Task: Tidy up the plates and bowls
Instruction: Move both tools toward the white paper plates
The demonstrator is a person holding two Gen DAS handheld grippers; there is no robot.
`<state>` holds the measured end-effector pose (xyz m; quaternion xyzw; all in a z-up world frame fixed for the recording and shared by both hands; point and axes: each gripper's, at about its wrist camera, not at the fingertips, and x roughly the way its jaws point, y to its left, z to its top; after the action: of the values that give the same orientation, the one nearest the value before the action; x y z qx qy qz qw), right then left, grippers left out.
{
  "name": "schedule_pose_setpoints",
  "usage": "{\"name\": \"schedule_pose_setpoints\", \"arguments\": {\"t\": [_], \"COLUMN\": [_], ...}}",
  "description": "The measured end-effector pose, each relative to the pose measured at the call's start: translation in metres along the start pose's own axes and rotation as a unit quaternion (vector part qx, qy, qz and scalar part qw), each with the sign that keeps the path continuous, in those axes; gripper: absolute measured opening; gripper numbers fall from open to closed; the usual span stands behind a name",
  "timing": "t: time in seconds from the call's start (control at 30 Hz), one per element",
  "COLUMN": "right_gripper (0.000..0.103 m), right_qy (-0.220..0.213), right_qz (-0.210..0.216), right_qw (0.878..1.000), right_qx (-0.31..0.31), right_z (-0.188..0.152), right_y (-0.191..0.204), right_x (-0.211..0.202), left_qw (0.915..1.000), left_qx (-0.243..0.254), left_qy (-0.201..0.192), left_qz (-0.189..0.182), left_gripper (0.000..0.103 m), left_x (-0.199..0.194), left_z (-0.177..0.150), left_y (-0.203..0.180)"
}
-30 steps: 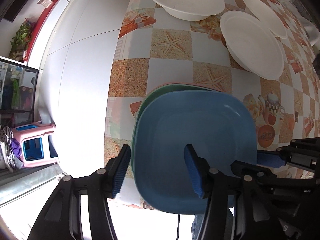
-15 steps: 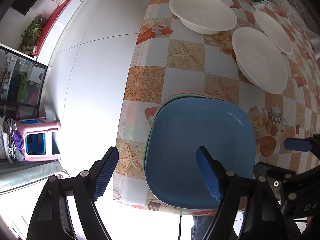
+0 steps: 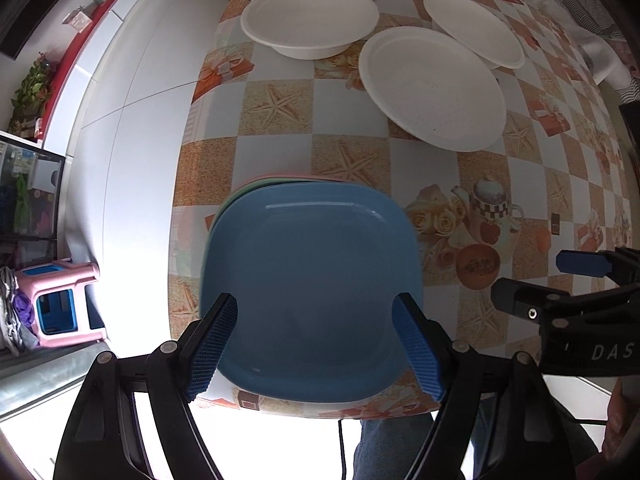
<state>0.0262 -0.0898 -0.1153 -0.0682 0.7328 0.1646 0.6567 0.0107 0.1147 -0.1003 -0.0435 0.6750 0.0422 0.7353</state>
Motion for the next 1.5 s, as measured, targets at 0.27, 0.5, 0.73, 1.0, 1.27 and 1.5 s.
{"name": "schedule_pose_setpoints", "arguments": {"t": [0.27, 0.5, 0.73, 1.0, 1.27, 1.5], "right_gripper": [0.1, 0.1, 0.1, 0.1, 0.1, 0.1], "right_qy": [-0.015, -0.02, -0.026, -0.033, -0.045, -0.046], "right_qz": [0.0, 0.002, -0.003, -0.012, -0.011, -0.016], "right_qw": [0.998, 0.996, 0.996, 0.995, 0.996, 0.996], "right_qx": [0.057, 0.082, 0.09, 0.09, 0.082, 0.074], "right_z": [0.002, 0.003, 0.014, 0.039, 0.081, 0.116], "right_y": [-0.035, -0.05, -0.062, -0.071, -0.065, -0.055], "right_x": [-0.009, -0.015, -0.021, -0.028, -0.033, -0.026], "left_qw": [0.9998, 0.9996, 0.9996, 0.9985, 0.9952, 0.9932], "left_qx": [0.009, -0.006, -0.021, -0.053, -0.096, -0.112], "left_qy": [-0.001, 0.001, 0.004, 0.002, 0.011, 0.032], "left_qz": [-0.02, -0.027, -0.016, -0.012, -0.013, -0.003], "left_gripper": [0.083, 0.083, 0.083, 0.083, 0.083, 0.083], "left_x": [-0.007, -0.01, -0.01, -0.009, 0.006, 0.031], "left_z": [0.018, 0.034, 0.049, 0.077, 0.113, 0.138], "left_y": [-0.025, -0.029, -0.03, -0.025, -0.012, -0.006]}}
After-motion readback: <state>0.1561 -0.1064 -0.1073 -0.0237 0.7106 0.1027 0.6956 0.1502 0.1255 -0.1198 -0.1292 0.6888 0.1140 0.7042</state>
